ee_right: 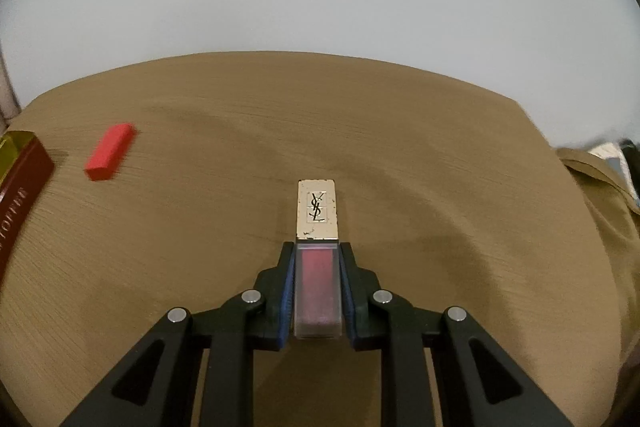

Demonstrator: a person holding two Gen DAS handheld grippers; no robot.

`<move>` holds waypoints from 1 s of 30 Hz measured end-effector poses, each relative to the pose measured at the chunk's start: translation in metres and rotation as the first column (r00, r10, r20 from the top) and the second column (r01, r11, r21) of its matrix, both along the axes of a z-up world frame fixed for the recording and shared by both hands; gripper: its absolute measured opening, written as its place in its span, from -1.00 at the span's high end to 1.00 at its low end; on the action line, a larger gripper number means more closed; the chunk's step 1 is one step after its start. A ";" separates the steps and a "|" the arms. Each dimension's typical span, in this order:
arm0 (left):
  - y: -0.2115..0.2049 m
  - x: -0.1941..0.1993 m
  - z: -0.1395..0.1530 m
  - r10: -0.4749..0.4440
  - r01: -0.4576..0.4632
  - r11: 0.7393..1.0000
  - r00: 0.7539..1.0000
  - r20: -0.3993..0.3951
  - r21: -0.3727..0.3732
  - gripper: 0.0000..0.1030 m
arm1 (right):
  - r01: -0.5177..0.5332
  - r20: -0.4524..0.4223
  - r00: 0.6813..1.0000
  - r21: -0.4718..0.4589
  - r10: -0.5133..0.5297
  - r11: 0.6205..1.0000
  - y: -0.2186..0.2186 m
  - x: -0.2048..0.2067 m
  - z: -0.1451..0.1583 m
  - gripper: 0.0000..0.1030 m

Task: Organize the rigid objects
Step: 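Grasp the small red block with the left gripper while the right holds the lip gloss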

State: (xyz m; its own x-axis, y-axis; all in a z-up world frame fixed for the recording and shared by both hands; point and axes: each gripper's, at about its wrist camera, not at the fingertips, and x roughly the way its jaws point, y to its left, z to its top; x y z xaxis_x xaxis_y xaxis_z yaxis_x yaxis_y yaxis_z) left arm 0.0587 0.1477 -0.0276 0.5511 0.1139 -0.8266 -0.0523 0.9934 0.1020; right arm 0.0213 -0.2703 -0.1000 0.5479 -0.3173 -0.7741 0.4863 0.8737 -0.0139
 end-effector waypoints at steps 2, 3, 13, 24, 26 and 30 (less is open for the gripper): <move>-0.021 -0.001 0.006 -0.054 0.054 0.999 0.998 0.009 0.000 -0.58 | 0.027 -0.005 1.000 -0.005 -0.027 1.000 -0.010 -0.009 -0.002 0.61; -0.031 0.000 0.009 -0.074 0.074 0.997 0.997 0.009 0.003 -0.58 | 0.037 -0.011 0.999 -0.014 -0.038 0.999 -0.011 -0.016 -0.001 0.61; -0.156 0.029 0.006 -0.255 0.253 0.965 0.967 -0.024 -0.077 -0.58 | 0.090 -0.002 0.996 0.009 -0.090 0.996 -0.035 -0.050 -0.007 0.60; -0.265 0.095 -0.038 -0.341 0.328 0.937 0.934 -0.107 -0.124 -0.58 | 0.088 0.001 0.996 0.017 -0.088 0.996 -0.034 -0.025 0.004 0.60; -0.275 0.112 -0.046 -0.333 0.317 0.939 0.935 -0.123 -0.135 -0.56 | 0.088 0.003 0.996 0.020 -0.088 0.996 -0.034 -0.025 0.004 0.60; -0.285 0.138 -0.057 -0.314 0.284 0.940 0.936 -0.157 -0.189 -0.37 | 0.084 0.007 0.996 0.030 -0.085 0.996 -0.033 -0.025 0.005 0.60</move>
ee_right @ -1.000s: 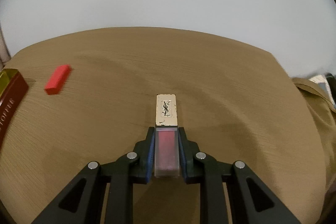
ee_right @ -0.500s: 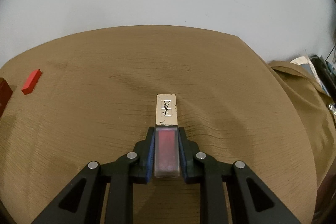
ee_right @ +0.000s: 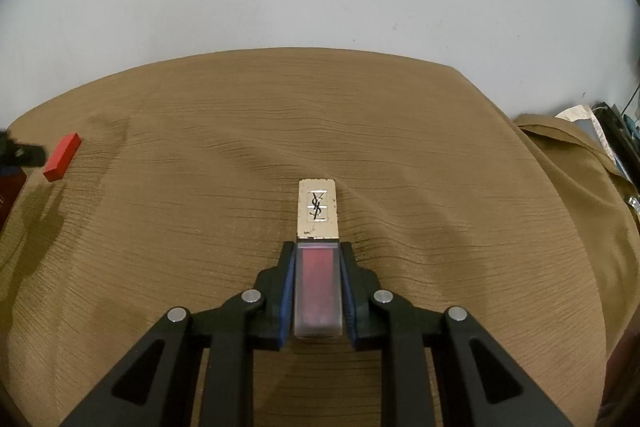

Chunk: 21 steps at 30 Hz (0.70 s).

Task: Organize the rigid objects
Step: 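Grasp the small red block with the left gripper while the right holds the lip gloss, then carry the red block into the gold tin and open the left gripper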

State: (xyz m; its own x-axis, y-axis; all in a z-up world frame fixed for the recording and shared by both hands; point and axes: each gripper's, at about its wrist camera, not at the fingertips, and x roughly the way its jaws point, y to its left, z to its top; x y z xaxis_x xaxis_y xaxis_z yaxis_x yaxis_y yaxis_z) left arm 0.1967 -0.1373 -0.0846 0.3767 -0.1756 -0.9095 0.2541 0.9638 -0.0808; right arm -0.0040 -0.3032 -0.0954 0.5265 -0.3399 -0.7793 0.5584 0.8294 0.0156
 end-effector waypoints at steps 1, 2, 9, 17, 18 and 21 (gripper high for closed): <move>-0.001 0.007 -0.003 0.015 -0.015 1.000 1.000 -0.016 -0.010 -0.31 | 0.000 0.001 1.000 0.002 0.000 1.000 0.000 0.000 0.000 0.60; -0.002 0.012 -0.006 0.021 -0.022 1.000 0.999 -0.028 -0.015 -0.28 | 0.000 0.002 1.000 0.004 0.000 1.000 0.000 0.000 0.000 0.60; -0.007 0.031 -0.021 0.046 -0.046 0.999 0.998 -0.045 -0.001 0.08 | -0.001 0.010 1.000 0.018 0.000 1.000 0.000 0.001 -0.001 0.59; -0.004 0.026 -0.020 0.029 -0.030 0.999 0.999 0.024 0.043 0.48 | 0.000 0.008 1.000 0.015 0.000 1.000 0.000 0.000 -0.001 0.59; -0.002 0.024 -0.020 0.023 -0.024 0.998 0.999 0.032 0.053 0.48 | 0.000 0.008 1.000 0.015 0.000 1.000 -0.001 0.000 -0.001 0.59; -0.008 0.009 -0.020 0.005 -0.009 0.997 0.999 0.048 0.077 0.48 | 0.000 0.004 1.000 0.009 0.000 1.000 0.000 0.000 0.000 0.59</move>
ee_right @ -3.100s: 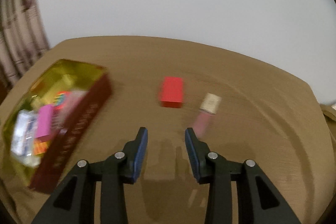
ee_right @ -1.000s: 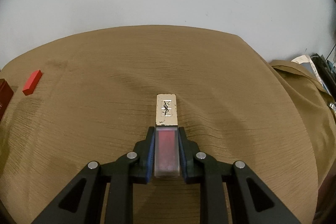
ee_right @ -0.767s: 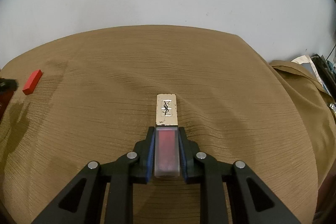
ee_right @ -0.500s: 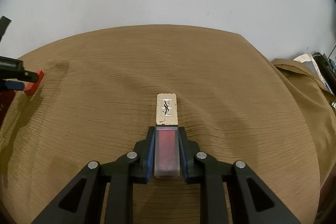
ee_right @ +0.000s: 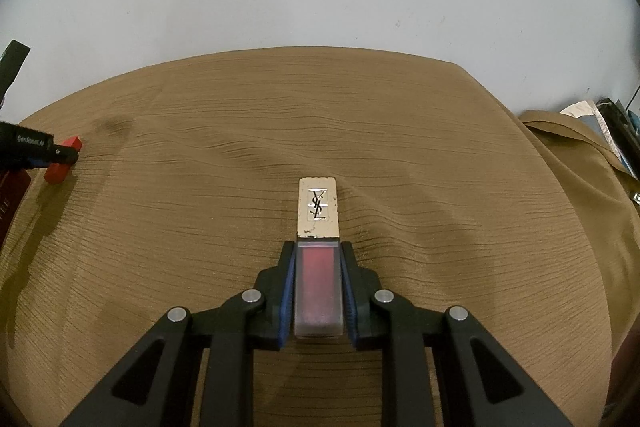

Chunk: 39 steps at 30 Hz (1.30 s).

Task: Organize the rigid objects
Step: 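Carry the red block into the gold tin and open the left gripper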

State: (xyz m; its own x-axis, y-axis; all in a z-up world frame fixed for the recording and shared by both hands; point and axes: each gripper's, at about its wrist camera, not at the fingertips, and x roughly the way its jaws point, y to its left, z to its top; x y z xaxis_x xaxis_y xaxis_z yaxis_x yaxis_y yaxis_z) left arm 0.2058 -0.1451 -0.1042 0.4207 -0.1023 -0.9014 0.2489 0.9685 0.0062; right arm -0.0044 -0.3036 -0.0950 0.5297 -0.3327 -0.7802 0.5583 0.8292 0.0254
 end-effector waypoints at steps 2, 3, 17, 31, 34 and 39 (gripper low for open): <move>-0.002 -0.010 -0.002 -0.003 0.003 1.000 1.000 0.001 -0.004 0.48 | -0.001 -0.003 1.000 -0.004 0.001 1.000 0.000 0.000 -0.001 0.59; -0.003 -0.014 -0.003 0.000 0.000 1.000 1.000 0.000 -0.004 0.48 | -0.002 -0.004 1.000 -0.005 0.002 1.000 0.000 0.000 -0.001 0.59; 0.002 -0.046 0.009 -0.061 0.060 0.998 0.998 0.032 0.037 0.48 | -0.007 -0.017 1.000 -0.024 0.006 1.000 0.002 0.003 -0.003 0.58; 0.055 -0.061 0.046 -0.082 0.082 0.997 0.994 0.069 -0.001 0.48 | -0.012 -0.021 1.000 -0.033 0.011 0.999 0.003 0.005 -0.004 0.58; 0.066 -0.066 0.059 -0.059 0.060 0.998 0.994 0.088 -0.001 0.48 | -0.014 -0.021 1.000 -0.033 0.013 0.999 0.003 0.005 -0.003 0.58; 0.093 -0.098 0.077 -0.018 0.017 1.000 0.993 0.118 0.010 0.48 | -0.019 -0.024 1.000 -0.038 0.018 0.999 0.002 0.007 -0.003 0.58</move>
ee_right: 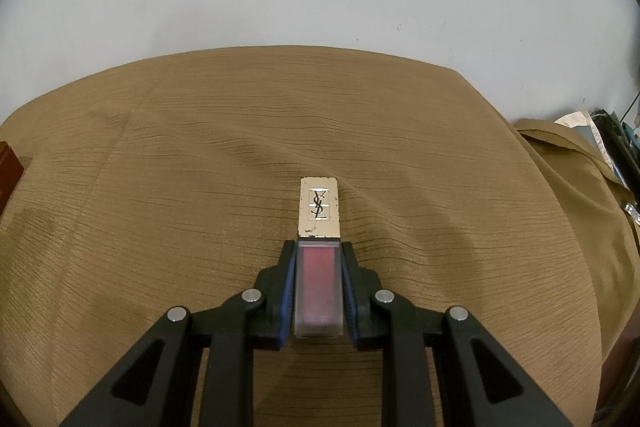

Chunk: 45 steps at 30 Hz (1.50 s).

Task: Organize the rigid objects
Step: 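Carry the red block into the gold tin and open the left gripper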

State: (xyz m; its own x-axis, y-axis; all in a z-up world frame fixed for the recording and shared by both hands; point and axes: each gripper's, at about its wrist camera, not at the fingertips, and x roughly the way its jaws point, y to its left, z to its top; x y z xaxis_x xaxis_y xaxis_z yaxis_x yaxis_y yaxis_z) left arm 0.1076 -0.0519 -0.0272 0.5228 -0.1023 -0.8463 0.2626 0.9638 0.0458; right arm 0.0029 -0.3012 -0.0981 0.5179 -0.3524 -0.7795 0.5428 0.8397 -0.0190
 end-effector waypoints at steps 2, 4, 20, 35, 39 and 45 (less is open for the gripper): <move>0.017 -0.002 0.004 0.022 -0.022 1.000 1.000 0.010 0.003 0.48 | -0.001 0.000 1.000 0.000 0.001 1.000 0.000 0.000 0.000 0.58; 0.033 0.002 0.010 0.044 -0.044 0.999 0.999 0.016 0.004 0.48 | -0.001 0.000 1.000 0.000 0.001 1.000 0.000 0.000 0.000 0.58; 0.130 0.015 0.010 0.225 -0.225 0.974 0.974 0.004 -0.001 0.48 | -0.009 -0.001 1.000 -0.005 0.009 1.000 -0.001 0.001 0.000 0.58; 0.146 0.054 -0.011 0.252 -0.252 0.968 0.967 -0.037 0.001 0.48 | -0.013 -0.004 1.000 -0.012 0.013 1.000 0.000 0.001 0.000 0.58; 0.141 0.066 -0.021 0.225 -0.224 0.974 0.972 -0.062 0.022 0.48 | -0.013 -0.003 1.000 -0.012 0.013 1.000 0.000 0.002 0.000 0.58; 0.135 0.080 -0.033 0.223 -0.219 0.974 0.972 -0.073 0.063 0.48 | -0.012 -0.003 1.000 -0.012 0.012 1.000 0.000 0.002 0.000 0.58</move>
State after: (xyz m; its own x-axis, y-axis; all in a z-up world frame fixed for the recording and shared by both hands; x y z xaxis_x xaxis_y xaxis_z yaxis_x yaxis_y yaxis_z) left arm 0.1875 0.0832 -0.0604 0.4587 0.0554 -0.8869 0.0483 0.9950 0.0871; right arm 0.0046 -0.3012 -0.0979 0.5198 -0.3552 -0.7769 0.5323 0.8460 -0.0307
